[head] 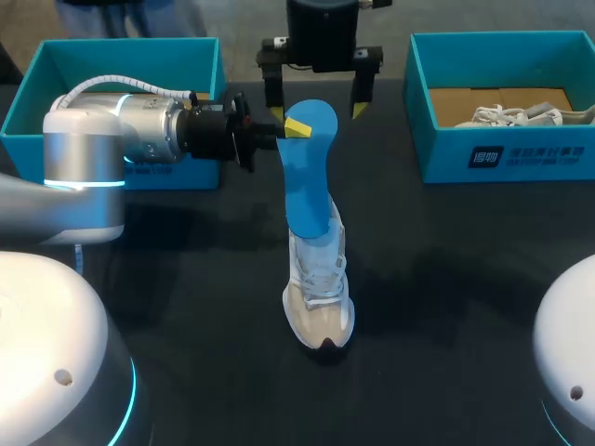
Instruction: Take the shoe out of the shoebox, open the shoe tongue, remove and reinsert the insole, then place the shoe into the shoebox
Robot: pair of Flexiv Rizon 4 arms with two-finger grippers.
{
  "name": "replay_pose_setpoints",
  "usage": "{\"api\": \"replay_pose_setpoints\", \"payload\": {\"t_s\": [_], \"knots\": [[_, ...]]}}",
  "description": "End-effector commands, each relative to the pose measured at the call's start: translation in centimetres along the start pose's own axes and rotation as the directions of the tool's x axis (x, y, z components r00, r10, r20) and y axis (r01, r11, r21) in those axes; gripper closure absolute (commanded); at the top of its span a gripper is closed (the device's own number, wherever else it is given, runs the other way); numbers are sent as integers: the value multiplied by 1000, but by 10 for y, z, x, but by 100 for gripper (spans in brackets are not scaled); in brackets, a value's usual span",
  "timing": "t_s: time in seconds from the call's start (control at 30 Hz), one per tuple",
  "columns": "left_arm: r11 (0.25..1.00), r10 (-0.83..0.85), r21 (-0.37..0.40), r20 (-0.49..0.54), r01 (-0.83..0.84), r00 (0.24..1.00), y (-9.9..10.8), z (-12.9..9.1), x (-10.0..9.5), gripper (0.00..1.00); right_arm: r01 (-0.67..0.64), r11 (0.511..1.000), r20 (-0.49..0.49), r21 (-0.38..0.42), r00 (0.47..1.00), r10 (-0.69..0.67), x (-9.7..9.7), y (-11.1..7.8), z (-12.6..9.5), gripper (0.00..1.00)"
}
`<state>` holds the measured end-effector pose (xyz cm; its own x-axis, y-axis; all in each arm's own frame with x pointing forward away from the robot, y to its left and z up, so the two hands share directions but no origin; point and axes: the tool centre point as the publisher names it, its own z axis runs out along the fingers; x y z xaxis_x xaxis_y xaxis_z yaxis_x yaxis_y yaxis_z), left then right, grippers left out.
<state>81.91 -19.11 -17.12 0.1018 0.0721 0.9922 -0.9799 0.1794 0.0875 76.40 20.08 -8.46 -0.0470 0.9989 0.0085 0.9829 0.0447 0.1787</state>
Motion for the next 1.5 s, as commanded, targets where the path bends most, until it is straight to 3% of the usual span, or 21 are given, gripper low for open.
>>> {"api": "replay_pose_setpoints", "payload": {"t_s": [0.03, 1.2, 1.37, 1.5], "knots": [[1000, 0, -1, 2, 0, 1000, 1, -1, 0, 100, 0, 1000, -4, -1, 1000, 0, -2, 0, 1, 0], [1000, 0, -1, 2, 0, 1000, 1, -1, 0, 100, 0, 1000, -4, -1, 1000, 0, -2, 0, 1, 0], [1000, 0, -1, 2, 0, 1000, 1, -1, 0, 100, 35, 999, -75, -2, 997, -35, -15, -1, 1, 0], [1000, 0, -1, 2, 0, 1000, 1, -1, 0, 100, 46, 998, -208, -40, 977, -54, -28, 1, -3, 0]]}}
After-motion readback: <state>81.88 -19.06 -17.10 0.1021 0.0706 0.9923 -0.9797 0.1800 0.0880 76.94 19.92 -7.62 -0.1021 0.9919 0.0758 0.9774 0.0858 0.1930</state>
